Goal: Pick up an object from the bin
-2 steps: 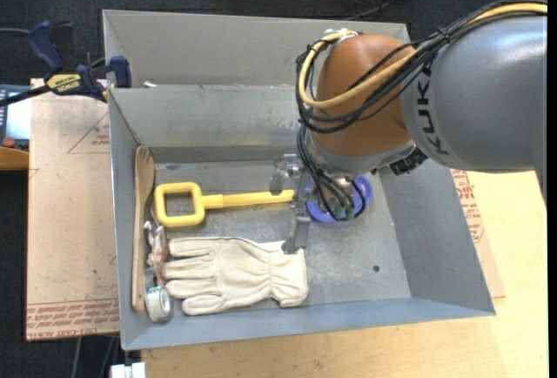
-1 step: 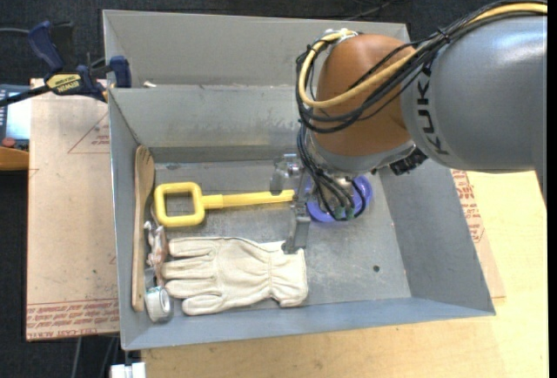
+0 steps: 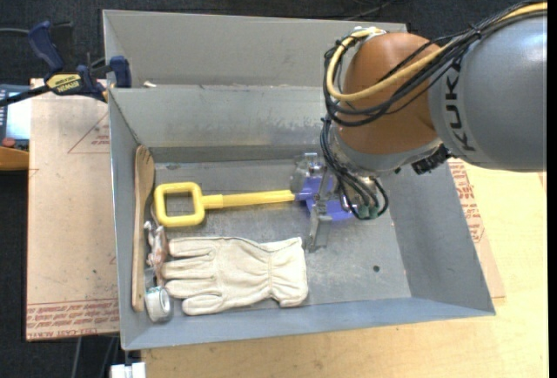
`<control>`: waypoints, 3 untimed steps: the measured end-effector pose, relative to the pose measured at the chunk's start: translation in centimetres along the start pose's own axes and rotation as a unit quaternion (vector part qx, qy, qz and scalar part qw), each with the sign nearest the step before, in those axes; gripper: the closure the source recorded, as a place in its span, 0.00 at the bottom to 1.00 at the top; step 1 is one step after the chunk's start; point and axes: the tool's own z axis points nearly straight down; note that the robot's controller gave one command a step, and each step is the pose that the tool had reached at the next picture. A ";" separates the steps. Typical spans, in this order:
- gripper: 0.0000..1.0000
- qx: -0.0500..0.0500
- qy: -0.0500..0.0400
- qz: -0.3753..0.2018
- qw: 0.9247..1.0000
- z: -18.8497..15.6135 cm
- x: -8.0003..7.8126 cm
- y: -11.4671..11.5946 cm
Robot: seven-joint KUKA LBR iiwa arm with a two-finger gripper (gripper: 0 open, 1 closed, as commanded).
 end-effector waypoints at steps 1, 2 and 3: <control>0.00 -0.002 -0.001 0.003 1.000 -1.2 -0.3 2.6; 0.00 0.000 0.001 0.011 1.000 1.3 1.0 0.7; 0.00 -0.003 -0.004 0.020 1.000 0.2 -1.2 1.1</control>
Offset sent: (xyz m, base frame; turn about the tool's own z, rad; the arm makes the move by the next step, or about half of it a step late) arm -0.0105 0.0076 -0.0121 0.0192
